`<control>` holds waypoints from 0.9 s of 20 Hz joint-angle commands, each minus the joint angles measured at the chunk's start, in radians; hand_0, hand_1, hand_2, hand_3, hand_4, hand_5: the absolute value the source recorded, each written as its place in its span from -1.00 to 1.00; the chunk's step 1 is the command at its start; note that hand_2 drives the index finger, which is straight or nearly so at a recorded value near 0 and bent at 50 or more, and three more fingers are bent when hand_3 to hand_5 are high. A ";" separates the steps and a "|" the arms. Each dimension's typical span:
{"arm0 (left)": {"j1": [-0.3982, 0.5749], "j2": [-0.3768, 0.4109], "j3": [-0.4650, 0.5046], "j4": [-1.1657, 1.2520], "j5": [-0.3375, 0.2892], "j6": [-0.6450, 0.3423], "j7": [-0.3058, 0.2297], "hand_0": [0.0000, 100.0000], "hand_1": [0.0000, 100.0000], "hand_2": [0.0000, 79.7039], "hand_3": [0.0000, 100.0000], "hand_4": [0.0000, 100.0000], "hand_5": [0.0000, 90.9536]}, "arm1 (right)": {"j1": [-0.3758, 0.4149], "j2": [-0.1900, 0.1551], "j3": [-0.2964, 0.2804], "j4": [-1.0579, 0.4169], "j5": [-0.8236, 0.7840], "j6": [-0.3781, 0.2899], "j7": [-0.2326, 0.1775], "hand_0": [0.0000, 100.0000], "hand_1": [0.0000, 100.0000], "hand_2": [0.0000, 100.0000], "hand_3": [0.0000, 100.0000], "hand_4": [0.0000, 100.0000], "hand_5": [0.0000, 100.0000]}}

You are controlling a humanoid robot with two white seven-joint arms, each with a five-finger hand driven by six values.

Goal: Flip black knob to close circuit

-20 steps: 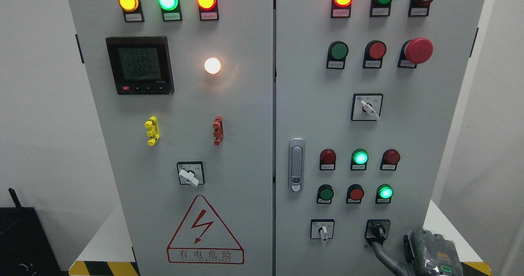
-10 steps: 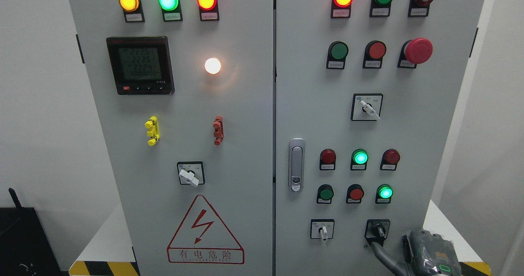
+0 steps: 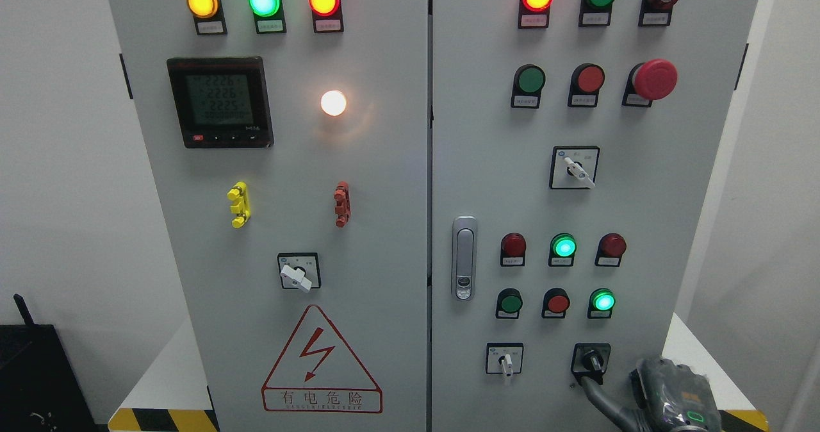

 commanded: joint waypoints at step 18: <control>0.000 0.000 0.000 0.001 -0.002 -0.001 0.001 -0.76 0.11 -1.00 -1.00 -1.00 -1.00 | 0.007 -0.013 -0.006 0.000 -0.054 0.000 -0.022 -1.00 -0.99 0.88 1.00 0.71 0.66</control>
